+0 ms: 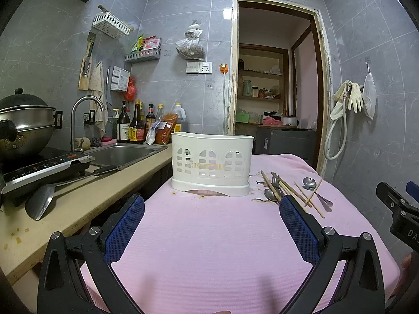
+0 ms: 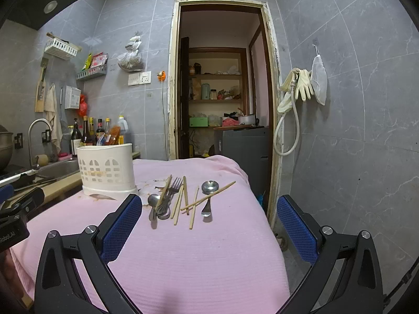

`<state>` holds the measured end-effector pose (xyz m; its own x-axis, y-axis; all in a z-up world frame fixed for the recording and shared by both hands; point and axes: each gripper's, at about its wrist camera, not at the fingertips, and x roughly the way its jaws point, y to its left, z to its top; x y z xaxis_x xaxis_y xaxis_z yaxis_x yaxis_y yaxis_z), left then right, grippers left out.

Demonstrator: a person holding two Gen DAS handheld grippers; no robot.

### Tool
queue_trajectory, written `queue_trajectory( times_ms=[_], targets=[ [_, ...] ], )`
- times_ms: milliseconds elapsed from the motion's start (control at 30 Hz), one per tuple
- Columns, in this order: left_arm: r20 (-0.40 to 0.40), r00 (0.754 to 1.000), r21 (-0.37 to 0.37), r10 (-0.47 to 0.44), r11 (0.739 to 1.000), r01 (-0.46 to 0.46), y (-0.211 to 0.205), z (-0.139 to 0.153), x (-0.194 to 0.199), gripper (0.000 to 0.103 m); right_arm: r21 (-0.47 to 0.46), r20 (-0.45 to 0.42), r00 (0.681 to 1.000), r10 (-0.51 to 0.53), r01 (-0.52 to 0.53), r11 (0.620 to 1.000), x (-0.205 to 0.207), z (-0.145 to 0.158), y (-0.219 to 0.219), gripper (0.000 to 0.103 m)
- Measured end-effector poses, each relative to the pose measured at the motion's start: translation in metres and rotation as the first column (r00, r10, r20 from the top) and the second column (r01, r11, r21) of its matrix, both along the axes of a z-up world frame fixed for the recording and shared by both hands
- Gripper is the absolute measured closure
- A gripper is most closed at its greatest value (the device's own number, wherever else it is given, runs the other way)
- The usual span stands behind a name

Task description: Organize utensils

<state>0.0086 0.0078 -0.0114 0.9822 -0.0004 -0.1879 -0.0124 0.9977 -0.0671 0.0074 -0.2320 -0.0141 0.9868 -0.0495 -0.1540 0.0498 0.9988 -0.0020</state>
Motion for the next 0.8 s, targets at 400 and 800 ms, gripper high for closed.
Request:
queue_trajectory(
  times_ms=[400, 800],
  targets=[
    [-0.004, 1.000, 0.004, -0.003, 1.000, 0.003, -0.0036, 0.0033, -0.0045, 0.002, 0.000, 0.001, 1.000, 0.006, -0.006, 1.000, 0.0012, -0.0030, 0.0041, 0.000],
    [-0.008, 1.000, 0.004, -0.006, 1.000, 0.006, -0.0039, 0.0039, -0.0061, 0.002, 0.001, -0.003, 1.000, 0.007, -0.007, 1.000, 0.0018, -0.0036, 0.0051, 0.000]
  ],
)
